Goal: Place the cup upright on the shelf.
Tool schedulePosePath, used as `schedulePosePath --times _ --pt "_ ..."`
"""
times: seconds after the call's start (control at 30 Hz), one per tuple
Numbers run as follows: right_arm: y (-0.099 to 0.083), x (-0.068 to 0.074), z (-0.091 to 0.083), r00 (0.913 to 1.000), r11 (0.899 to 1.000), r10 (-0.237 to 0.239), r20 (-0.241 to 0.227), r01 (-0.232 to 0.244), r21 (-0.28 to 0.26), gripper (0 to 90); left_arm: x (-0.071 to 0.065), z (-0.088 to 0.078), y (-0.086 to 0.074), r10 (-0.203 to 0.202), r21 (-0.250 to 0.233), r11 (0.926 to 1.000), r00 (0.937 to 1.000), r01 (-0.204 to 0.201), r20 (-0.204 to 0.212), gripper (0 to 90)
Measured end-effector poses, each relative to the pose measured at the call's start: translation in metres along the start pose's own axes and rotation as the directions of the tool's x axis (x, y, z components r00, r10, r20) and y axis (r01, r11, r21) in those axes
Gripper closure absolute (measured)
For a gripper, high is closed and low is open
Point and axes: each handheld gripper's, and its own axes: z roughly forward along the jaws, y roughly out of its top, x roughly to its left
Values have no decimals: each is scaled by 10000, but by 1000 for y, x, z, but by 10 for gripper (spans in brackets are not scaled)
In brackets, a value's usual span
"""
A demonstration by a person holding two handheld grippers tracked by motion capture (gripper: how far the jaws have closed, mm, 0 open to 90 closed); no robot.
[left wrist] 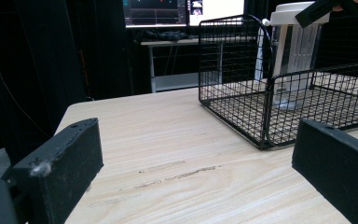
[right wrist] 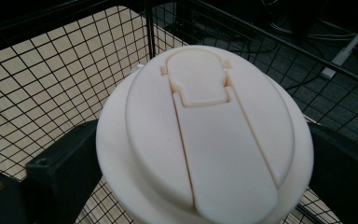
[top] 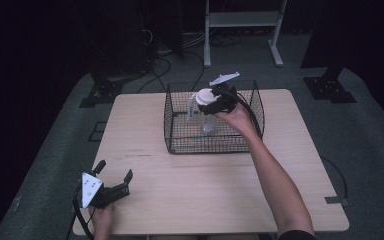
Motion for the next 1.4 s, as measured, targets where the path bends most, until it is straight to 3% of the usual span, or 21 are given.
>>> schedulePosePath --times 0.6,0.93,1.27,1.4 --pt "4 -3 -15 9996 9989 114 250 -102 -461 9 0 0 0 60 27 10000 10000 -60 -13 9" --pt "5 -1 -33 9997 9971 152 166 -140 -753 9 -1 0 0 57 10 10000 10000 -57 -14 9" --pt "-3 -2 -53 9995 9966 263 153 -251 -784 10 -1 0 0 78 15 10000 10000 -78 -8 9" --pt "-10 -2 -65 9997 9944 242 -41 -245 -1032 10 -1 0 0 127 29 9999 9999 -126 -24 9"
